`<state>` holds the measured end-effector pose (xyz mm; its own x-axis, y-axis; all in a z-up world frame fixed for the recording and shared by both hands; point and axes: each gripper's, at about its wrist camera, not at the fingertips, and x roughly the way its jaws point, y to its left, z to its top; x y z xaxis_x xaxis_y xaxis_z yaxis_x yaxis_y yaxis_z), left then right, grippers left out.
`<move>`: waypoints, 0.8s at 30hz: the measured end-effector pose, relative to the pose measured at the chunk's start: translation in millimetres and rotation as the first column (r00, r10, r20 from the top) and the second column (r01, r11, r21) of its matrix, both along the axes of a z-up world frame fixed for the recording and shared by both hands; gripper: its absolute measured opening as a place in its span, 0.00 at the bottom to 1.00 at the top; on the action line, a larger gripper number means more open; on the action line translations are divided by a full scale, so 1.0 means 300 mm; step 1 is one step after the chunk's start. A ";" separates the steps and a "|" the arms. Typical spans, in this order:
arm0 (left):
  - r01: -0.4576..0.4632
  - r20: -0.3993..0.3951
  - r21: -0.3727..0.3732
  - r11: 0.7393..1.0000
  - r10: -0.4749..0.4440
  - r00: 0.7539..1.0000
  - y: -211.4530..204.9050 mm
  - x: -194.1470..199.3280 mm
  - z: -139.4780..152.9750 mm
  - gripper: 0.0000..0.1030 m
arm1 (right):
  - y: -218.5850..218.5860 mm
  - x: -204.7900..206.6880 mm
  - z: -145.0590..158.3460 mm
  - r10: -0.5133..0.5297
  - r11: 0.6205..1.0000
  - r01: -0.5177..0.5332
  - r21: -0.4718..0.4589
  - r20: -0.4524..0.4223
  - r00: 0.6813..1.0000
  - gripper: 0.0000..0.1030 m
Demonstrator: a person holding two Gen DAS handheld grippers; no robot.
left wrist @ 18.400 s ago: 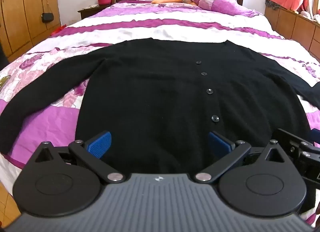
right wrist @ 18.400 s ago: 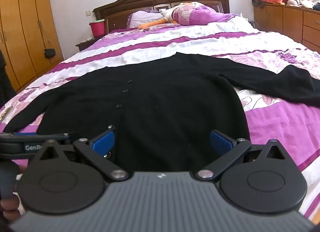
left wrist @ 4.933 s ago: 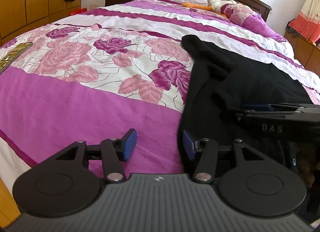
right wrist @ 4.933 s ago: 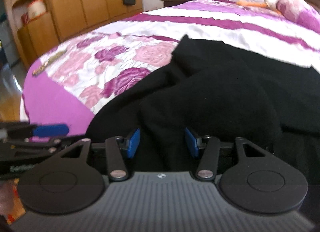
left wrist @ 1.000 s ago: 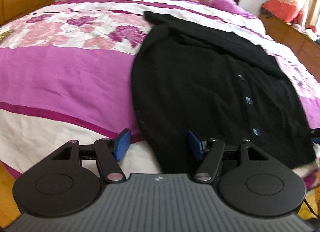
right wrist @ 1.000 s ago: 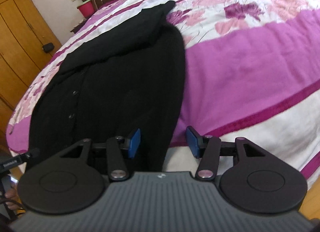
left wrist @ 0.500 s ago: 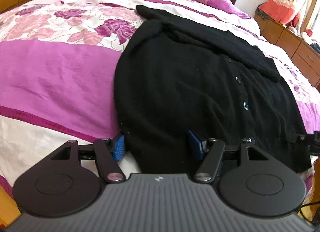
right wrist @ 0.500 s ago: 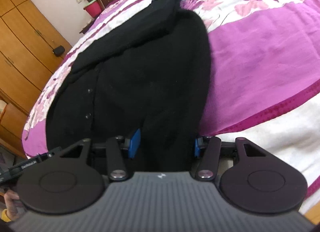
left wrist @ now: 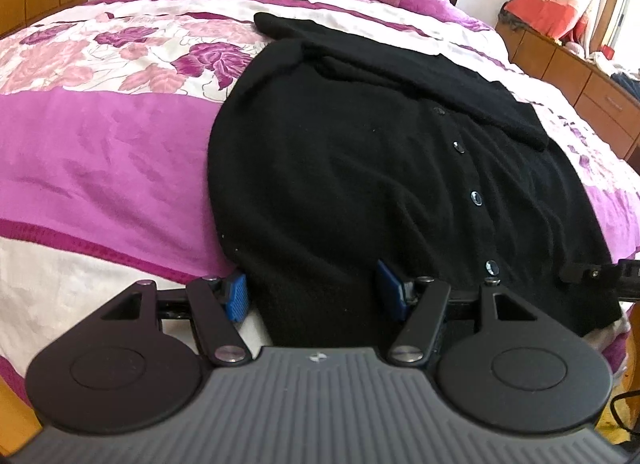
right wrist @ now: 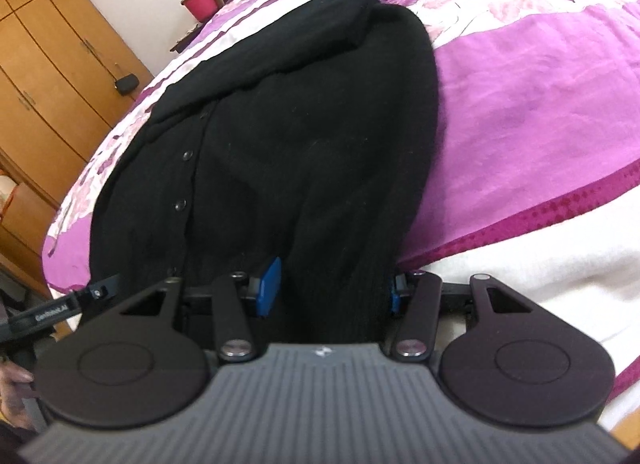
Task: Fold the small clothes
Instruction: 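Grasp the cardigan hem with both grippers and lift it toward the collar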
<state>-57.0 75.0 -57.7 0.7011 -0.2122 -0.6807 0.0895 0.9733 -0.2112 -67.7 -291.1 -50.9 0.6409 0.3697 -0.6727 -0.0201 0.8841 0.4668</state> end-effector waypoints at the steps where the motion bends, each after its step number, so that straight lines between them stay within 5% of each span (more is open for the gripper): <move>1: -0.003 0.002 0.009 1.000 0.003 1.000 -0.002 0.007 -0.002 0.65 | -0.005 0.001 -0.004 -0.003 1.000 0.003 0.009 0.002 1.000 0.51; 4: -0.008 0.007 0.020 1.000 0.008 1.000 -0.013 0.009 0.004 0.51 | -0.004 -0.020 -0.011 -0.031 0.999 0.029 0.040 0.031 0.999 0.47; 6: 0.011 0.012 0.010 1.000 -0.011 1.000 -0.021 -0.001 0.013 0.43 | 0.009 -0.037 -0.011 -0.023 0.999 0.022 0.026 0.050 0.998 0.35; 12: 0.021 -0.013 -0.023 1.000 -0.021 1.000 -0.013 0.031 0.003 0.43 | 0.016 -0.020 -0.033 -0.021 0.999 0.019 0.037 0.031 0.999 0.12; 13: 0.016 -0.022 -0.041 0.999 -0.017 1.000 -0.006 0.042 0.003 0.42 | 0.014 -0.020 -0.031 -0.019 0.999 0.017 0.046 0.031 0.999 0.11; 15: 0.006 -0.019 -0.073 0.997 -0.007 1.000 0.009 0.046 0.014 0.18 | 0.010 -0.020 -0.022 -0.013 0.998 0.010 0.069 0.041 0.999 0.09; 16: 0.007 -0.012 -0.102 0.995 -0.009 1.000 0.018 0.043 0.022 0.15 | 0.010 -0.021 -0.014 -0.008 0.997 0.003 0.083 0.054 0.999 0.09; 24: 0.036 0.070 -0.322 0.946 -0.014 0.997 0.068 0.013 0.118 0.11 | -0.035 -0.037 0.071 -0.020 0.971 -0.022 0.238 0.172 0.985 0.08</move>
